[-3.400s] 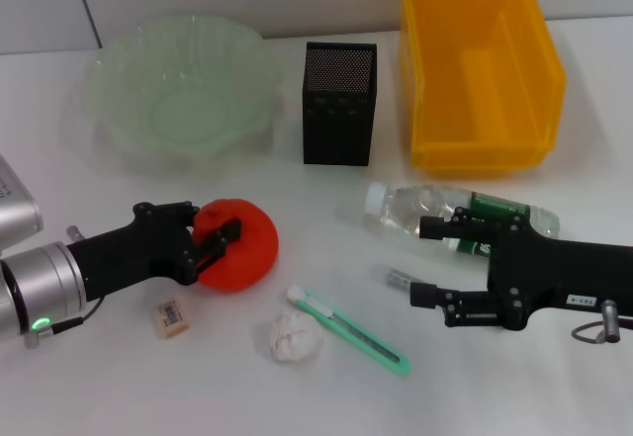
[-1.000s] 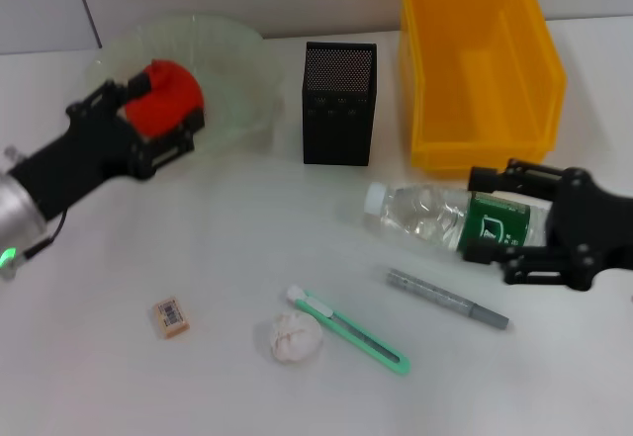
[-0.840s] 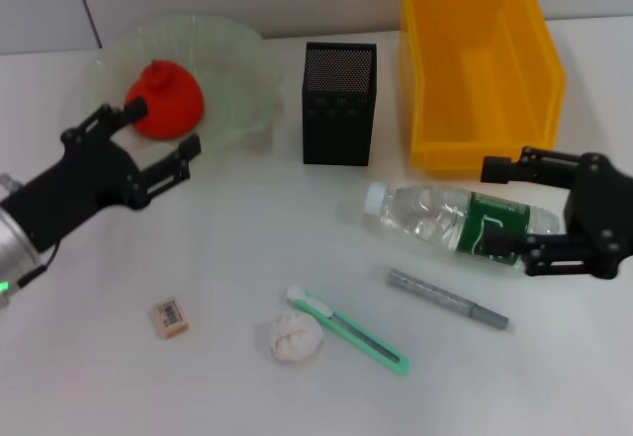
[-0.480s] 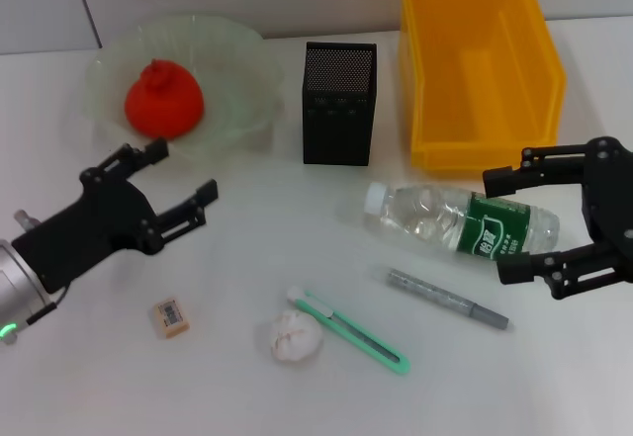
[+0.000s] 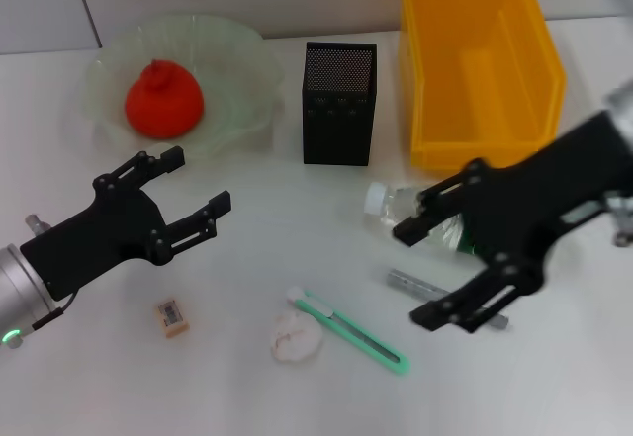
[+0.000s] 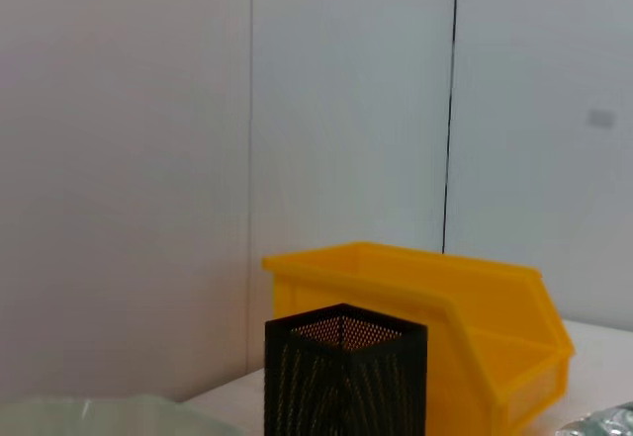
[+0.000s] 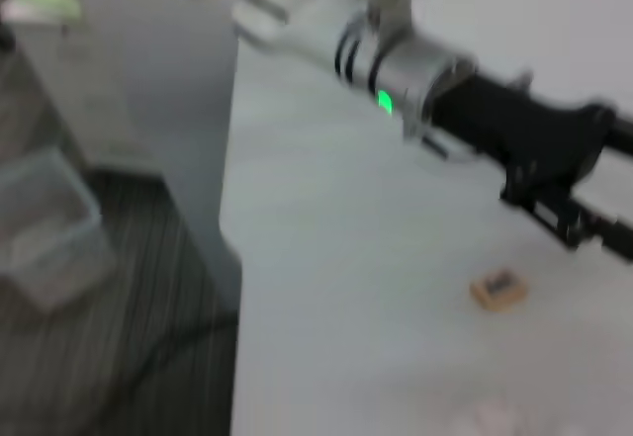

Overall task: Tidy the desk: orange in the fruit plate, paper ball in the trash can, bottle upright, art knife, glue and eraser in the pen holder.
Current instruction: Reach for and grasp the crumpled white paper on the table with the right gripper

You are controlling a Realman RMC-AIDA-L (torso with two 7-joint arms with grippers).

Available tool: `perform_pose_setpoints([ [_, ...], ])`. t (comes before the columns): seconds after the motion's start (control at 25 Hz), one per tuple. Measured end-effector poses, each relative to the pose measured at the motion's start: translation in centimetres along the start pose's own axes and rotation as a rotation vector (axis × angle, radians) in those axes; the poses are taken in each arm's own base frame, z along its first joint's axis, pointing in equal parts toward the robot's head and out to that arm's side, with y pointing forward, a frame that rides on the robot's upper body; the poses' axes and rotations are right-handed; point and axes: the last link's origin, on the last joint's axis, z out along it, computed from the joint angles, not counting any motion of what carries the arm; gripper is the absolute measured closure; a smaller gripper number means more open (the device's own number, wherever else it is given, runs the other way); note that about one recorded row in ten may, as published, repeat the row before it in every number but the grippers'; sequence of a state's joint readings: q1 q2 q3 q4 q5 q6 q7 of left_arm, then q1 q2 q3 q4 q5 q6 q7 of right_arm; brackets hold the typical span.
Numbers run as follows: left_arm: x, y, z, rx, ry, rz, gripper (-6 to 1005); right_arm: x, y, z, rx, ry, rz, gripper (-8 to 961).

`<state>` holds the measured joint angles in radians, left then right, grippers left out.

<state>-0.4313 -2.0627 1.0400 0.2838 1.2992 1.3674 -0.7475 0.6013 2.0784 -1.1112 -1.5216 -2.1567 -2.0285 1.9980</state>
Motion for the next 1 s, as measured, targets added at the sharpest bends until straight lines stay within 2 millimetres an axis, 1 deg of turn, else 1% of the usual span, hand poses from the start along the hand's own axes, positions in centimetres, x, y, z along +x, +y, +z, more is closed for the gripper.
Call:
perform_pose_setpoints([
  [0.04,0.0,0.0,0.0,0.001,-0.004,0.000,176,-0.5,-0.2,0.5,0.003,0.047,-0.007,125],
  [0.08,0.0,0.0,0.0,0.001,-0.004,0.000,176,-1.4,-0.3,1.4,0.014,0.115,-0.038,125],
  [0.12,0.0,0.0,0.0,0.001,-0.004,0.000,176,-1.9,-0.3,1.8,0.020,0.130,-0.049,125],
  [0.16,-0.1,-0.1,0.0,0.002,-0.007,0.001,177,-1.9,-0.3,1.8,0.020,0.130,-0.049,125],
  [0.24,-0.1,-0.4,0.0,0.012,-0.020,-0.006,177,-2.8,-0.4,2.5,0.035,0.158,-0.053,125],
  [0.28,-0.1,-0.7,0.0,0.021,-0.025,-0.014,177,-3.6,-0.5,3.1,0.058,0.194,-0.024,125],
  [0.32,-0.1,-0.7,0.0,0.021,-0.025,-0.014,178,-3.6,-0.5,3.1,0.058,0.194,-0.024,125],
  [0.44,-0.1,-1.2,-0.1,0.044,-0.038,-0.019,179,-4.7,-0.7,3.9,0.092,0.264,0.028,126],
  [0.48,-0.2,-1.3,-0.1,0.049,-0.042,-0.017,179,-5.6,-0.7,4.6,0.124,0.322,0.066,126],
  [0.56,-0.3,-1.6,-0.1,0.068,-0.057,-0.016,179,-6.4,-0.9,5.3,0.172,0.365,0.111,126],
  [0.6,-0.4,-1.8,-0.2,0.074,-0.062,-0.016,180,-6.4,-0.9,5.3,0.172,0.365,0.111,126],
  [0.68,-0.4,-2.0,-0.1,0.094,-0.066,-0.020,180,-7.0,-1.0,6.0,0.208,0.396,0.142,126],
  [0.72,-0.4,-2.2,-0.2,0.107,-0.062,-0.023,181,-7.5,-0.8,6.6,0.218,0.421,0.141,126],
  [1.0,-0.2,-2.2,0.1,0.108,-0.055,-0.022,183,-7.5,-0.5,8.4,0.194,0.474,0.064,126],
])
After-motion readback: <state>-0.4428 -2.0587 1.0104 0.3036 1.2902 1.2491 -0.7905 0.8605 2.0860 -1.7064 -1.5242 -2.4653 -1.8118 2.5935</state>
